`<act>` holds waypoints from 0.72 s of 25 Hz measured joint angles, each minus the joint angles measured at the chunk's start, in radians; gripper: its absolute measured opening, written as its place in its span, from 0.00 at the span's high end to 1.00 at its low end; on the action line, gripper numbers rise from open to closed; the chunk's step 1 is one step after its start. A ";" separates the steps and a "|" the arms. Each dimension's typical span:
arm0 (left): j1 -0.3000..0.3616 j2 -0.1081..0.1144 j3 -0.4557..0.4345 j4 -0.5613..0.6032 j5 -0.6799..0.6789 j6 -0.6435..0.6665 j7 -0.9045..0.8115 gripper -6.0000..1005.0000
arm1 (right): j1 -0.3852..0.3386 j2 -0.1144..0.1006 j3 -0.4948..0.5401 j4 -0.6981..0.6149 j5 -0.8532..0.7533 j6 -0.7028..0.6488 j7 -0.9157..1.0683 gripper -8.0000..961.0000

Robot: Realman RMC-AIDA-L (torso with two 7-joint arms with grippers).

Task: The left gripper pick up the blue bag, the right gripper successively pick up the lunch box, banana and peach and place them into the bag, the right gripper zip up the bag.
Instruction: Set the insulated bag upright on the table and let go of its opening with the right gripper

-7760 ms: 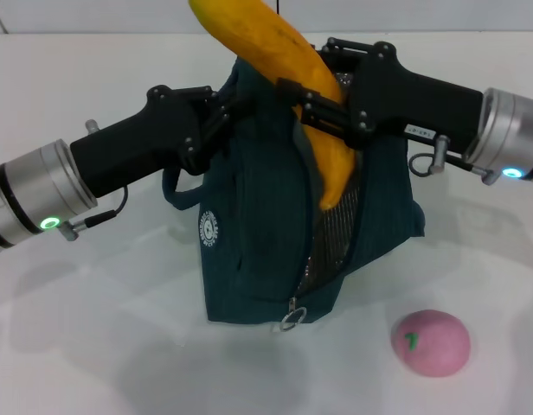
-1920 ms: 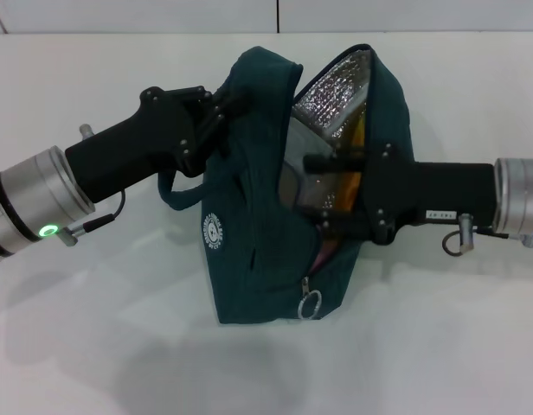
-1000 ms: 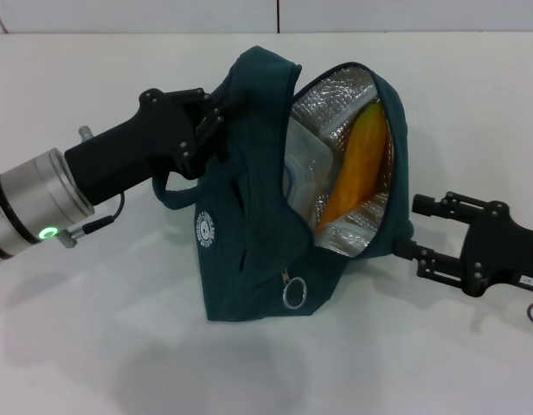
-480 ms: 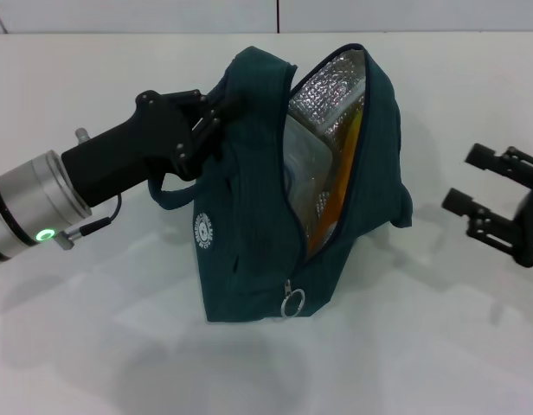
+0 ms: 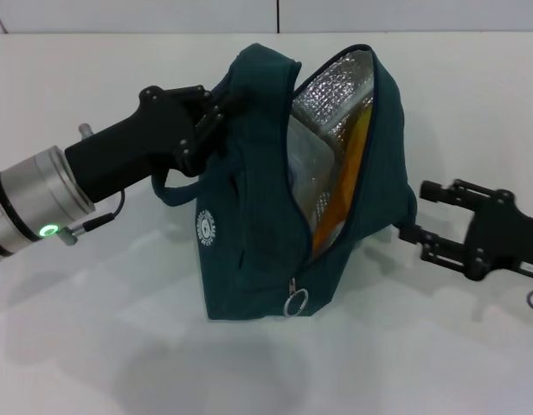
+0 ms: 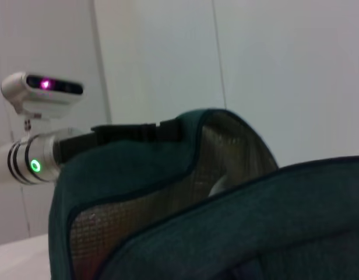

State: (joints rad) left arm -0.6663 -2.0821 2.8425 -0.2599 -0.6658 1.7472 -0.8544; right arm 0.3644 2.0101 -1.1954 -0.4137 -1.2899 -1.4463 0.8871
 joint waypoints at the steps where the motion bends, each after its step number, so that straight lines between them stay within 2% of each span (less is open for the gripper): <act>1: 0.000 0.000 0.000 0.001 0.000 0.000 0.000 0.94 | 0.011 0.001 -0.009 0.000 0.000 0.010 0.004 0.36; 9: -0.001 -0.001 0.000 0.004 0.000 0.000 0.001 0.94 | 0.065 0.008 -0.037 0.023 0.003 0.077 0.070 0.45; 18: 0.002 -0.004 -0.003 0.007 -0.002 -0.002 0.013 0.94 | 0.072 0.007 -0.094 0.022 0.001 0.097 0.081 0.55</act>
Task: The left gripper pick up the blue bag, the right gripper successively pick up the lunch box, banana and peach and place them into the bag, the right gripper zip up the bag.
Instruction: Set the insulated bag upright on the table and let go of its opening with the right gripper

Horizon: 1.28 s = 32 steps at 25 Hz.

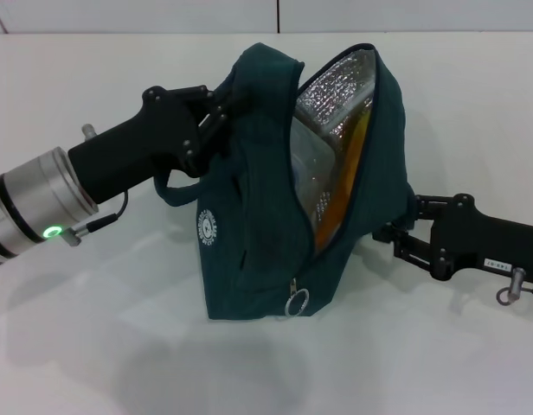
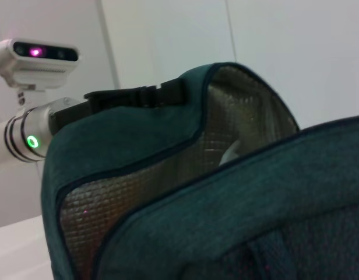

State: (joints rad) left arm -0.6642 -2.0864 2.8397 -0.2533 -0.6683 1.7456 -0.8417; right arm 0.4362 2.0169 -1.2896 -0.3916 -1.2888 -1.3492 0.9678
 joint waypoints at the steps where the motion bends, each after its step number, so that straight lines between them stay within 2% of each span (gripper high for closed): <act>1: 0.002 0.000 0.000 0.000 -0.003 0.000 0.000 0.94 | -0.004 -0.001 0.001 -0.003 0.002 0.000 -0.002 0.56; 4: 0.010 -0.001 0.000 0.001 -0.016 0.000 0.000 0.94 | -0.022 -0.005 0.032 -0.008 0.010 -0.014 -0.007 0.59; 9: 0.024 -0.001 -0.001 0.009 -0.037 -0.003 0.009 0.94 | -0.058 -0.003 0.147 0.004 0.012 -0.089 -0.066 0.84; 15: 0.054 -0.001 -0.002 0.103 -0.041 -0.055 0.140 0.94 | -0.056 0.005 0.171 0.053 0.087 -0.164 -0.168 0.92; 16: 0.062 -0.001 -0.003 0.122 -0.042 -0.062 0.170 0.94 | -0.063 0.006 0.169 0.078 0.198 -0.205 -0.209 0.93; 21: 0.132 -0.006 -0.010 0.237 -0.070 -0.115 0.341 0.94 | -0.070 -0.010 0.168 0.091 0.255 -0.352 -0.229 0.93; 25: 0.177 -0.007 -0.010 0.326 -0.078 -0.152 0.500 0.92 | -0.064 -0.017 0.162 0.086 0.217 -0.384 -0.208 0.93; 32: 0.192 -0.007 -0.010 0.331 -0.077 -0.158 0.519 0.88 | -0.073 -0.007 0.161 0.100 0.168 -0.371 -0.234 0.93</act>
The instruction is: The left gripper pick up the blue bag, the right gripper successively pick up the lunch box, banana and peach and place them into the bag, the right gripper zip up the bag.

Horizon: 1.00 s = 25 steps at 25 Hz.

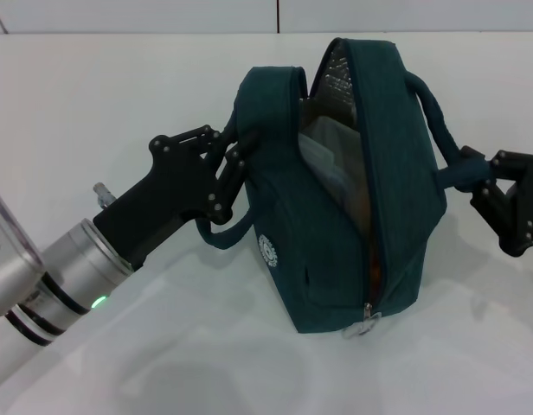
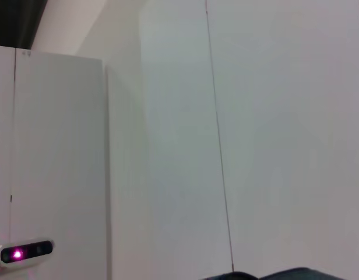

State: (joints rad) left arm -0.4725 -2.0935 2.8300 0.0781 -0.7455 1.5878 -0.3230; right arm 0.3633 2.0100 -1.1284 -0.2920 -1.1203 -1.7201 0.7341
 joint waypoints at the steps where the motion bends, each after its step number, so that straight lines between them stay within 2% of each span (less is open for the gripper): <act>1: 0.000 0.000 0.000 0.000 0.000 0.000 0.000 0.88 | -0.001 0.000 0.000 0.004 0.000 0.000 0.000 0.93; 7: 0.001 0.000 0.000 0.003 0.002 0.000 0.000 0.85 | -0.022 0.001 -0.010 0.007 -0.001 -0.022 0.001 0.93; 12: 0.001 0.000 0.003 0.002 0.004 0.000 0.001 0.85 | -0.030 0.001 -0.006 0.007 0.001 -0.017 0.004 0.84; 16: 0.002 0.000 0.007 0.006 0.006 0.000 -0.001 0.85 | -0.039 0.000 -0.003 0.006 0.006 -0.010 0.005 0.68; 18: 0.002 0.000 0.008 0.005 0.007 0.000 -0.010 0.85 | -0.046 -0.005 -0.005 0.002 0.000 -0.008 0.010 0.61; 22: 0.002 0.000 0.008 0.006 0.007 0.000 -0.028 0.84 | -0.053 -0.034 -0.009 0.000 -0.067 -0.006 0.046 0.53; 25: 0.002 0.000 0.008 0.007 0.008 0.000 -0.030 0.84 | -0.072 -0.044 0.017 0.002 -0.069 -0.010 0.049 0.46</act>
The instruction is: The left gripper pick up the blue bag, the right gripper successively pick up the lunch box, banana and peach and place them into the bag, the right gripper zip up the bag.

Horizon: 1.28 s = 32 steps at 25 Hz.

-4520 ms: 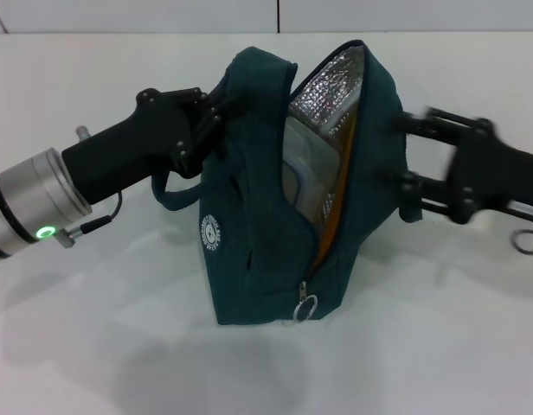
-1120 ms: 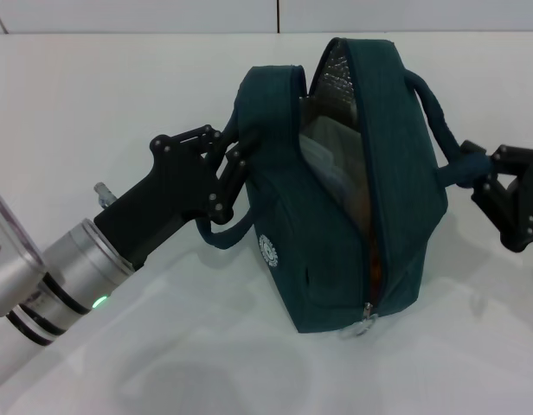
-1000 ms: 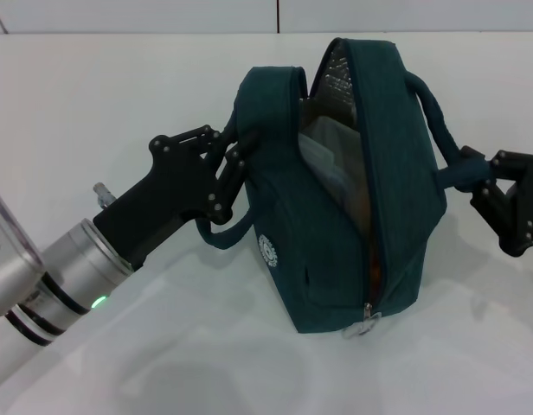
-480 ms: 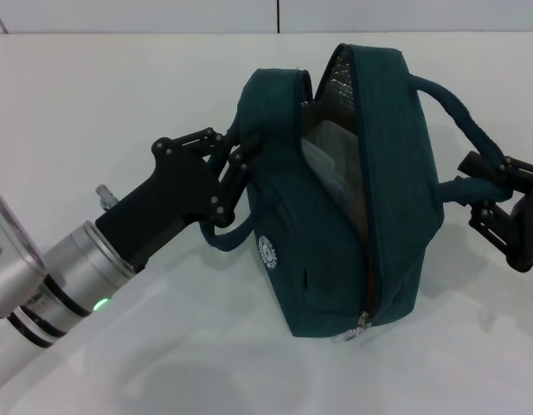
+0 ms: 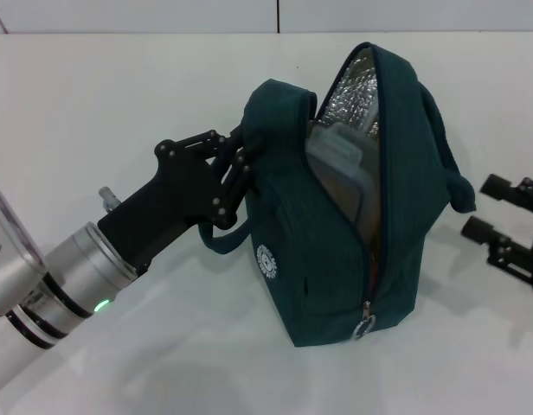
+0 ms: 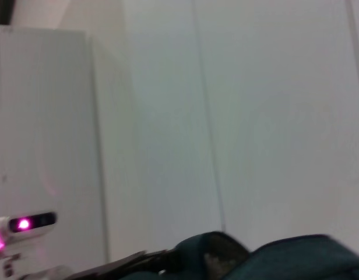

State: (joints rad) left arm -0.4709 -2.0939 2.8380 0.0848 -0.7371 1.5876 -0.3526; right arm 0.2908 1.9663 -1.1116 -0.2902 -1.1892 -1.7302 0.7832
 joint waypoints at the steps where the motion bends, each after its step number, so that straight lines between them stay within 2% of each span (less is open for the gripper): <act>1: 0.000 0.000 0.000 -0.001 0.001 0.000 0.000 0.84 | -0.010 0.001 0.016 -0.002 0.002 -0.004 -0.002 0.44; 4: 0.000 0.000 0.000 -0.001 0.001 0.000 -0.001 0.84 | -0.032 0.004 0.046 -0.011 -0.002 -0.037 -0.011 0.38; 7: 0.000 0.000 0.000 0.001 0.001 0.000 -0.001 0.83 | -0.041 -0.001 0.042 -0.017 -0.021 -0.075 -0.016 0.38; 9: 0.000 0.000 0.000 0.001 0.001 0.000 -0.001 0.83 | -0.039 -0.008 0.036 -0.024 -0.074 -0.087 -0.012 0.38; 12: 0.001 0.000 0.001 0.001 0.001 0.000 0.000 0.83 | -0.002 -0.016 0.032 -0.054 -0.269 -0.082 0.048 0.39; 15: 0.001 0.000 0.001 0.001 0.002 0.000 0.000 0.83 | 0.050 0.004 0.028 -0.049 -0.361 0.018 0.113 0.39; 17: 0.001 -0.001 0.001 0.001 0.002 0.000 0.000 0.83 | 0.085 0.034 0.021 -0.051 -0.417 0.109 0.152 0.40; 19: 0.001 -0.001 0.001 0.001 0.003 0.000 0.000 0.82 | 0.117 0.050 0.009 -0.050 -0.452 0.157 0.177 0.40; 25: -0.002 -0.001 0.001 0.001 0.004 0.000 0.000 0.82 | 0.197 0.057 -0.093 -0.020 -0.459 0.221 0.257 0.42; 32: -0.007 -0.002 0.001 0.001 0.004 0.000 0.000 0.81 | 0.227 0.058 -0.148 -0.024 -0.458 0.227 0.307 0.44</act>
State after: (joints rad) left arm -0.4775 -2.0954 2.8394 0.0859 -0.7330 1.5877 -0.3528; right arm 0.5181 2.0242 -1.2596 -0.3137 -1.6468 -1.5030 1.0903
